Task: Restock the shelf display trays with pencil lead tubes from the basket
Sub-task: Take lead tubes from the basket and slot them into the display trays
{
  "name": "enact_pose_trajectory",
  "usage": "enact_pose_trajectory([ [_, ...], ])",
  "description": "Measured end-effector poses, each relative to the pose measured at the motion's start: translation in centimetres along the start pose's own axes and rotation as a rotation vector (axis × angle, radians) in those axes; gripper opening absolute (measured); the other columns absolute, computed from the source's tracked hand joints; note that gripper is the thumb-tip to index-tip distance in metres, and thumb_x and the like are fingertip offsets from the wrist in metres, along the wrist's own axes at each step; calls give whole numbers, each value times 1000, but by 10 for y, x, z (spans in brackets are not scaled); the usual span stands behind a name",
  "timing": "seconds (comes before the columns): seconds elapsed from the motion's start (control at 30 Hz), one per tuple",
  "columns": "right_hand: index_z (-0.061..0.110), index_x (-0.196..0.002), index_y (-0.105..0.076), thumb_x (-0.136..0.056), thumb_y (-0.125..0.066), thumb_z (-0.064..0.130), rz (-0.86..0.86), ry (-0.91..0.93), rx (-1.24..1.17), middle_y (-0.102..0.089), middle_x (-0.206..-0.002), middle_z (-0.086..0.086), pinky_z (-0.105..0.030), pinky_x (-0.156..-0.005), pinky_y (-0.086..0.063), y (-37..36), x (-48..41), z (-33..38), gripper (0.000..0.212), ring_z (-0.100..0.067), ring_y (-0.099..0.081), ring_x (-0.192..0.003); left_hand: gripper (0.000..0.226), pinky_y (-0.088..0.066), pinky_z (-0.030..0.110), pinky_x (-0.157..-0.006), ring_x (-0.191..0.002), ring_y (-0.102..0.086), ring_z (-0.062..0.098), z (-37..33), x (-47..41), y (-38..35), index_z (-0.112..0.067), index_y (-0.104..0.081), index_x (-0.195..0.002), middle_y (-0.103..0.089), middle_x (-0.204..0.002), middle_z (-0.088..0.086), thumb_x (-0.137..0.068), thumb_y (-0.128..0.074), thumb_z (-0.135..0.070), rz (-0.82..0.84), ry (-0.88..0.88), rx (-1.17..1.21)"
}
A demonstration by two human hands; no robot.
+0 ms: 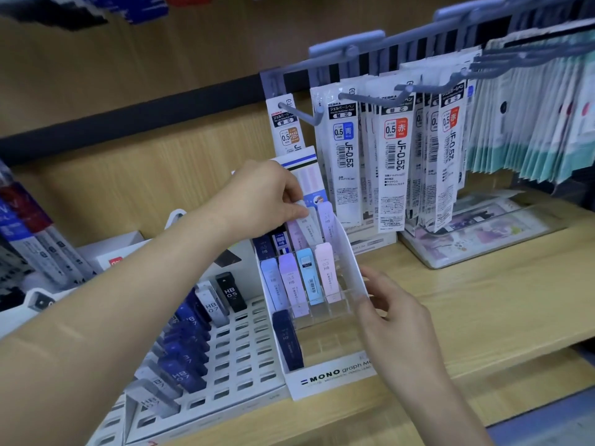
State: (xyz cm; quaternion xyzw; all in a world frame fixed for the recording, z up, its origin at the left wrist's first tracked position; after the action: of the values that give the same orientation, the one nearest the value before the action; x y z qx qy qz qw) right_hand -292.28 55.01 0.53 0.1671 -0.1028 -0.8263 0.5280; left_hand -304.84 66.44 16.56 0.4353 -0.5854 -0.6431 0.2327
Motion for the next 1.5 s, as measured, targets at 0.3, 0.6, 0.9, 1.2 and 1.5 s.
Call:
enact_pose_trajectory([
  [0.3, 40, -132, -57, -96, -52, 24, -6, 4, 17, -71, -90, 15, -26, -76, -52, -1, 0, 1, 40, 3, -62, -78, 26, -49, 33, -75, -81, -57, 16, -13, 1, -12, -16, -71, -96, -61, -84, -3, -82, -71, -38, -69, -113, -112],
  [0.6, 38, -134, -55, -97, -53, 24, 23, 27, -20, -69, -107, 19, -13, -78, -46, 0, 1, 4, 40, 5, -61, -93, 27, -48, 30, -74, -85, -61, 17, -14, 3, -17, -17, -68, -103, -69, -89, -2, -83, -70, -36, -160, -115, -99],
  [0.9, 37, -86, -66, -87, -58, 10, -100, 262, -6, -69, -73, 16, -20, -61, -48, 35, 17, 51, 28, -3, -61, -66, 38, -36, 19, -52, -56, -53, 15, -2, 93, 31, -17, -67, -71, -59, -55, -4, -96, -51, -40, -381, -65, 157],
  [1.2, 24, -101, -69, -91, -53, 23, 865, 388, 506, -70, -87, 4, -29, -73, -50, -120, 131, 51, 19, -15, -62, -84, 39, -46, 33, -55, -58, -51, 10, 46, 268, -68, -22, -55, -68, -55, -61, -7, -87, -33, -49, 240, -105, -16],
  [1.5, 8, -134, -48, -97, -50, 18, 1333, 99, 956, -58, -126, -17, -26, -62, -33, -197, 246, -106, 38, -26, -59, -93, 17, -47, 36, -57, -67, -54, 29, 94, 419, -231, -10, -61, -78, -62, -79, 14, -89, -49, -14, 926, -82, -176],
])
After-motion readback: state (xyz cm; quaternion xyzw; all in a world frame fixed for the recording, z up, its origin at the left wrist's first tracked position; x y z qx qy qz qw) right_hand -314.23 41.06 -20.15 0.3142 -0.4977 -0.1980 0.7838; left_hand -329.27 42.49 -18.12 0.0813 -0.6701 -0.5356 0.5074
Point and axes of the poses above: each hand's wrist, its own x-axis away from the middle knuckle, its own y-axis out of the back of the hand, z = x × y, the point moved 7 cm from there along -x, towards the middle knuckle
